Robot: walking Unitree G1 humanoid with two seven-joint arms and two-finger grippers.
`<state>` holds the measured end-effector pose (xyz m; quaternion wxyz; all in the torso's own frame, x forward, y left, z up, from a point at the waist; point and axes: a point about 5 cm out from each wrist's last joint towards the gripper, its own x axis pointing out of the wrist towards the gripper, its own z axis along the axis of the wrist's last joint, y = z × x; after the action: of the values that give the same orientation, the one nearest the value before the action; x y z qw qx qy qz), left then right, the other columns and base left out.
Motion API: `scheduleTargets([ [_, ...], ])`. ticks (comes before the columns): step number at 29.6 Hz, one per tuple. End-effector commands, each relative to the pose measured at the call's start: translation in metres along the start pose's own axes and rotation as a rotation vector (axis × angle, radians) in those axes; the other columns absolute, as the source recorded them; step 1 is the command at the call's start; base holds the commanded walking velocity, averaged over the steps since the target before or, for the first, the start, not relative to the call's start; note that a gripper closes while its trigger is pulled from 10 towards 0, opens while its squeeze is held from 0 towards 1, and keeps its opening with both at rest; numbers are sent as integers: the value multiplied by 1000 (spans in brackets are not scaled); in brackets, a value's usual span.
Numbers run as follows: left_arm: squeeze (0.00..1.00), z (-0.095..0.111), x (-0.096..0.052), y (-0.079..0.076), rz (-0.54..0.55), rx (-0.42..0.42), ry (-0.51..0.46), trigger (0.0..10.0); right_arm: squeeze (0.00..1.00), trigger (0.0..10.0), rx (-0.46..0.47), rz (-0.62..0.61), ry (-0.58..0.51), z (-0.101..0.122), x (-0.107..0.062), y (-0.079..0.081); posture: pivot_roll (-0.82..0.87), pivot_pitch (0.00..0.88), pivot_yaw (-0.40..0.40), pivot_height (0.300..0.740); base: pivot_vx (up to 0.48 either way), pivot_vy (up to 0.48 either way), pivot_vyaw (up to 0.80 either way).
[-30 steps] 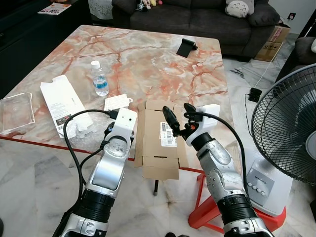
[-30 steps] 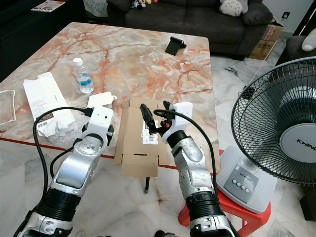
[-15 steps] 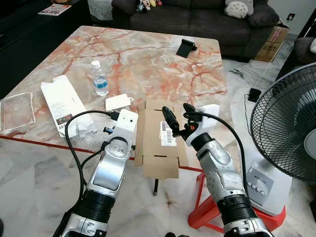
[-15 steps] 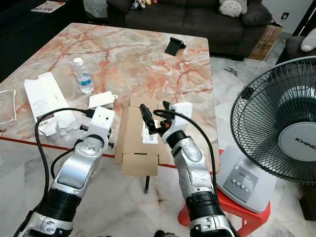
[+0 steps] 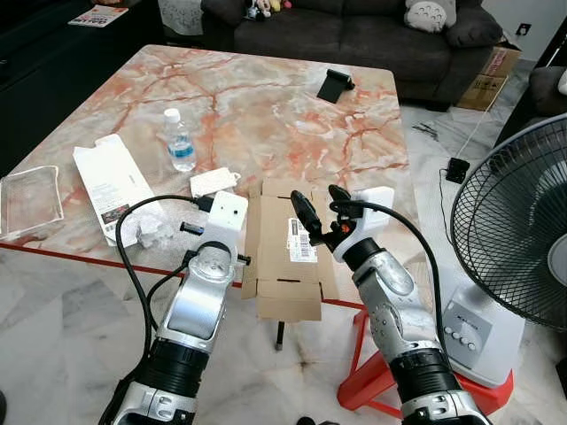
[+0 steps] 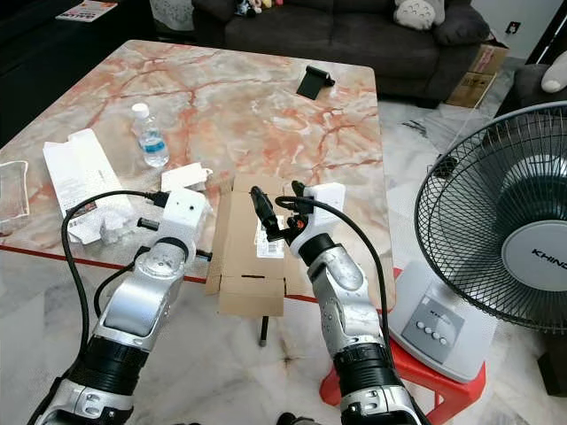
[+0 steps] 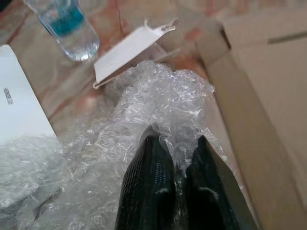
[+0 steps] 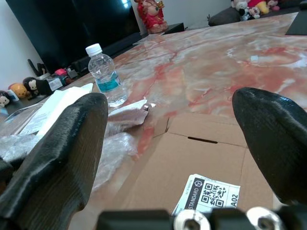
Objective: Picking trash to rubbish bin
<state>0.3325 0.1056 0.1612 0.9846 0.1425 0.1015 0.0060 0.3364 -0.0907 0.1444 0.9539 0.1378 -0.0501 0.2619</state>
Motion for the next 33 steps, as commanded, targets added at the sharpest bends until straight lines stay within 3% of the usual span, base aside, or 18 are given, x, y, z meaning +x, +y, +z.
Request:
scheduleTargets([
  [1, 0, 17, -1, 1, 6, -39, -72, 0, 0, 10000, -4, 13, -15, 6, 3, 0, -110, 90, -91, 740, 0, 0, 0],
  [4, 0, 18, -1, 1, 7, -46, -82, 0, 0, 10000, -4, 14, -16, 6, 4, 0, -110, 90, -91, 740, 0, 0, 0],
  [5, 0, 27, -2, -1, -19, -110, -134, 0, 0, 10000, -6, 19, -18, 8, 5, 0, -107, 81, -95, 740, 0, 0, 0],
  [6, 0, 27, -2, -1, -19, -110, -134, 0, 0, 10000, -6, 19, -18, 8, 5, 0, -107, 81, -95, 740, 0, 0, 0],
  [7, 0, 45, -6, -7, -99, -223, -240, 2784, 0, 10000, -9, 27, -22, 9, 6, 0, -107, 80, -97, 740, 0, 0, 0],
  [8, 0, 50, -7, -9, -121, -247, -270, 8353, 0, 10000, -9, 28, -22, 10, 7, 0, -105, 75, -99, 740, 0, 0, 0],
  [9, 0, 53, -8, -11, -143, -260, -290, 10000, 0, 10000, -10, 32, -23, 10, 7, 0, -104, 74, -99, 740, 0, 0, 0],
  [14, 0, 67, -14, -15, -198, -362, -363, 10000, 0, 10000, -9, 51, -35, 12, 9, 2, -103, 65, -101, 740, 0, 0, 0],
  [19, 0, 76, -16, -9, -192, -415, -447, 10000, 0, 10000, -22, 49, -62, 18, 11, 1, -99, 55, -103, 740, 0, 0, 0],
  [22, 0, 75, -15, -2, -128, -370, -498, 10000, 0, 10000, -18, -4, -111, 26, 13, -5, -90, 47, -102, 740, 0, 0, 0],
  [24, 0, 65, -11, 0, -79, -273, -491, 10000, 0, 10000, -31, -57, -145, 32, 14, -10, -88, 44, -99, 740, 0, 0, 0],
  [25, 0, 55, -8, 1, -37, -135, -489, 10000, 0, 10000, -64, -94, -170, 38, 14, -14, -92, 38, -92, 740, 0, 0, 0],
  [26, 0, 49, -8, 2, -22, -75, -494, 10000, 0, 10000, -104, -114, -181, 42, 13, -17, -92, 38, -92, 740, 0, 0, 0],
  [33, 0, 44, -12, 13, 43, -129, -572, 10000, 0, 10000, -205, -183, -222, 52, 9, -30, -92, 38, -77, 740, 0, 0, 0],
])
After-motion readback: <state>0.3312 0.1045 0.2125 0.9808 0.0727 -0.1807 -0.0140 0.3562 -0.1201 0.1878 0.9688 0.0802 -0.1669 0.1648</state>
